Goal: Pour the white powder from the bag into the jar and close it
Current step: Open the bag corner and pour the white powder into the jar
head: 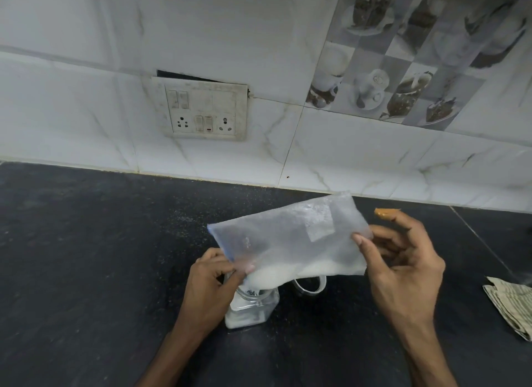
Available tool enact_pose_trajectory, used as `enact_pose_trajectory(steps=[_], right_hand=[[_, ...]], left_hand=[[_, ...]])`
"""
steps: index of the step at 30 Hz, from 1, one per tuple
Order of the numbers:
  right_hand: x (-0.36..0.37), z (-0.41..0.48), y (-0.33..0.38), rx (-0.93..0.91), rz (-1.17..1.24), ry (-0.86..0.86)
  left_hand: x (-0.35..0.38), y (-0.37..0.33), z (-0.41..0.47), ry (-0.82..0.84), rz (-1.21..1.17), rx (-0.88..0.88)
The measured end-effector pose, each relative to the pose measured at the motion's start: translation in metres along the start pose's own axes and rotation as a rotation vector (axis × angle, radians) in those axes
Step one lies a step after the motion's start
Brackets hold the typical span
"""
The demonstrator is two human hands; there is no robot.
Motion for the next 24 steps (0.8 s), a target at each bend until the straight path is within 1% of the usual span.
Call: enact_pose_trajectory(steps=[2,6,10,13,17,21,24], right_hand=[[-0.001,0.002,-0.002,0.03,0.024,-0.024],[-0.001,0.0,-0.002,0.025,0.015,-0.015],[0.0,-0.002,-0.004,0.011,-0.003,0.011],[-0.002,0.0,-0.006,0.024,0.01,-0.017],[0.0,-0.001,-0.005,0.011,-0.001,-0.008],[0.0,0.001,-0.005,0.012,0.005,-0.01],[0.0,0.0,-0.005,0.014,0.008,-0.026]], left_hand=[[0.0,0.01,0.001,-0.011,-0.004,-0.052],[-0.001,0.004,0.002,-0.01,-0.005,-0.052],[-0.001,-0.001,0.0,0.004,0.018,-0.006],[-0.001,0.005,0.0,-0.009,0.019,-0.049],[-0.001,0.003,0.0,-0.001,0.005,-0.059],[-0.002,-0.003,0.001,0.002,-0.007,0.023],[-0.001,0.007,0.0,-0.006,-0.005,-0.056]])
Point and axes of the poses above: each hand's wrist, its own z-axis towards the middle knuckle, its own x-axis out of the palm, y = z × x, the point moved 4 cm from there along z, towards the middle knuckle, and after that the axes turned 11 degrees about -y, right-handed, at the moved point
